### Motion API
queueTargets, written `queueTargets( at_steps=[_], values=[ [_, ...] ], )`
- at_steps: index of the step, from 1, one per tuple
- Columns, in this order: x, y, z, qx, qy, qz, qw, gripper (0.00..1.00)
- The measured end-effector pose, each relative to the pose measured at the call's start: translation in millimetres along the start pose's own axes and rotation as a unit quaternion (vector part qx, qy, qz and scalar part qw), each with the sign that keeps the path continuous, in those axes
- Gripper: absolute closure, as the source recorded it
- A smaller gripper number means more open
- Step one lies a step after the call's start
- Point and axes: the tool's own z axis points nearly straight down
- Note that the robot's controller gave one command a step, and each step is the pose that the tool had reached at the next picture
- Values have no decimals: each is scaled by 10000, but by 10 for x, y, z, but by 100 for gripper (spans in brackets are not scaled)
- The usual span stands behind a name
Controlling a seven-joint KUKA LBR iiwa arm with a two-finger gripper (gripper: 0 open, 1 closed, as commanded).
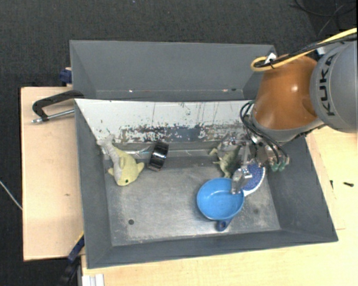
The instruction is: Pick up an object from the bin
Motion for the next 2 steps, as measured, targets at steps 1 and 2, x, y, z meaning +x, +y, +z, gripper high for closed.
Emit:
queueTargets(
  at_steps=[1, 2],
  values=[
    [45, -12, 625, -27, -39, -248, 9997, 0],
    [43, -30, 612, -3, -60, -256, 9997, 100]
  ],
)
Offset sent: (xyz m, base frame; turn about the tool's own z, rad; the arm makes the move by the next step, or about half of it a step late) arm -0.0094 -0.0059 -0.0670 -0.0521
